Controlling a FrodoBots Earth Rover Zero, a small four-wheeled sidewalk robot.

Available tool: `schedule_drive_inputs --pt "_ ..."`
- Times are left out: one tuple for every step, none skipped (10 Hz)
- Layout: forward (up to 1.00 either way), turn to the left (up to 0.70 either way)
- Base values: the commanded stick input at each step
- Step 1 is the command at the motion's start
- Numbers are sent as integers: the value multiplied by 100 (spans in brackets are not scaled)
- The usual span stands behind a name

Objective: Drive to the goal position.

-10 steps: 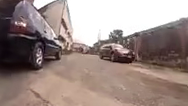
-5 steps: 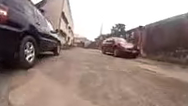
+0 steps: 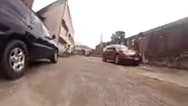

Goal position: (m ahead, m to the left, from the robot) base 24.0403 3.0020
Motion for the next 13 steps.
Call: schedule_drive_inputs --pt "100 0" --pt "100 0" --pt "100 0" --pt "100 0" --pt "100 0" --pt "100 0" --pt "100 0" --pt "100 0" --pt "100 0" --pt "100 -27" --pt "100 -27" --pt "100 -27" --pt "100 -27"
